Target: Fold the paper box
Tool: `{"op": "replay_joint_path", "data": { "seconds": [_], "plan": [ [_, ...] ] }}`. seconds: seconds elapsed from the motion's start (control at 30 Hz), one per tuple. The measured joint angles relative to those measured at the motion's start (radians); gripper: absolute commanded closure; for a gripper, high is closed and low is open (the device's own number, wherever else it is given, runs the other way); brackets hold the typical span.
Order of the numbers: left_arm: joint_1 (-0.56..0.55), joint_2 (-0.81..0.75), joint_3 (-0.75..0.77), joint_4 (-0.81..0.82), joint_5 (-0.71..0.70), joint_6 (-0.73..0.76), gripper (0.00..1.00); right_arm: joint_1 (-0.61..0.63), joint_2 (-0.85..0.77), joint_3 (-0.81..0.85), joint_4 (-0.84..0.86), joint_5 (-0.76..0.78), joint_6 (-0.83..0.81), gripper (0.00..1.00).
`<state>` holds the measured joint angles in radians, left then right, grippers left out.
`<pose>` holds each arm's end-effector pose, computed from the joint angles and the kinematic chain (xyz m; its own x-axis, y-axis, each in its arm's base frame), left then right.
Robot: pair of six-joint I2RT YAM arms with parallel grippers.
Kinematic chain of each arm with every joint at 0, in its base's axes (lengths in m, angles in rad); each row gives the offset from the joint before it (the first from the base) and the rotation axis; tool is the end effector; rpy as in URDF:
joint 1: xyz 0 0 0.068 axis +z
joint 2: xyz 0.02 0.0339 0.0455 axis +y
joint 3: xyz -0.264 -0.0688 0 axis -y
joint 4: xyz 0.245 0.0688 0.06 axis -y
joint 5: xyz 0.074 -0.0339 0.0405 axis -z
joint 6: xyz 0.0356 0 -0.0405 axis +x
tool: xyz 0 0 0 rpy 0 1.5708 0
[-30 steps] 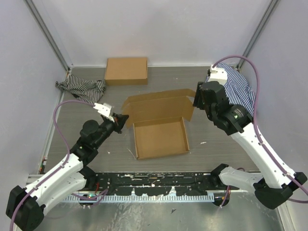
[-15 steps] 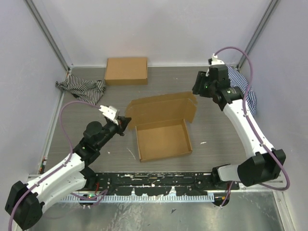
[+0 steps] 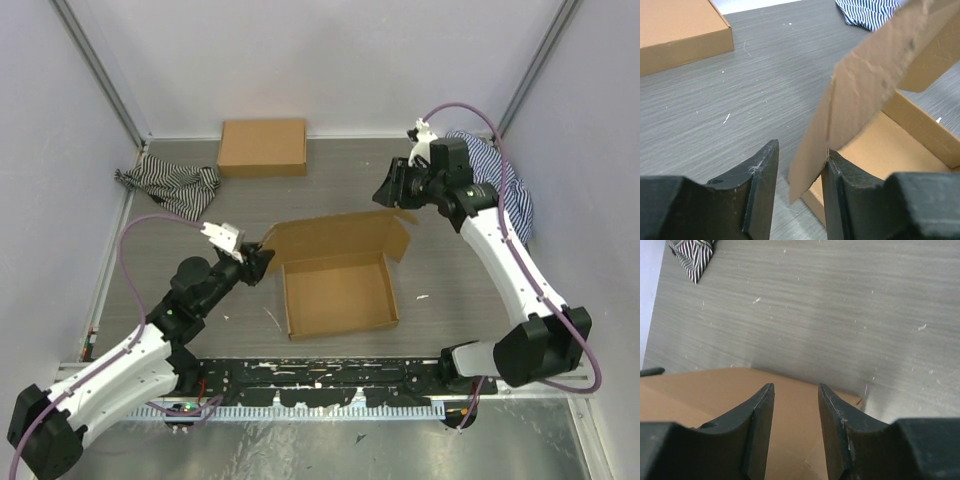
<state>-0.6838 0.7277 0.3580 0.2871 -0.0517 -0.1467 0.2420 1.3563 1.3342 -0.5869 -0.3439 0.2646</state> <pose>0.1424 -0.1137 0.2475 -0.1497 -0.0664 -0.9865 0.5753 0.8056 -0.1415 0.2867 0.0831 0.3645 -0.6653 0.0894 -0.7412 -0.3317 0.8541 0.4007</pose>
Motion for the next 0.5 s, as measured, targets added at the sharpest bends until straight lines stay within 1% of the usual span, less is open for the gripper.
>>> {"op": "replay_joint_path", "data": {
  "seconds": [0.17, 0.3, 0.47, 0.5],
  "plan": [
    [-0.001, -0.130, 0.003, -0.114, -0.045, -0.078, 0.53, 0.007, -0.122, -0.117, -0.035, -0.018, 0.000, 0.55],
    [-0.001, -0.263, 0.016, -0.241, -0.095, -0.176, 0.53, 0.021, -0.211, -0.176, -0.063, -0.017, 0.000, 0.55],
    [-0.001, -0.414, 0.038, -0.389, -0.148, -0.300, 0.53, 0.027, -0.257, -0.207, -0.088, -0.008, 0.000, 0.55],
    [-0.001, -0.427, 0.043, -0.409, -0.156, -0.313, 0.51, 0.027, -0.256, -0.208, -0.092, -0.006, 0.000, 0.55]
  ]
}}
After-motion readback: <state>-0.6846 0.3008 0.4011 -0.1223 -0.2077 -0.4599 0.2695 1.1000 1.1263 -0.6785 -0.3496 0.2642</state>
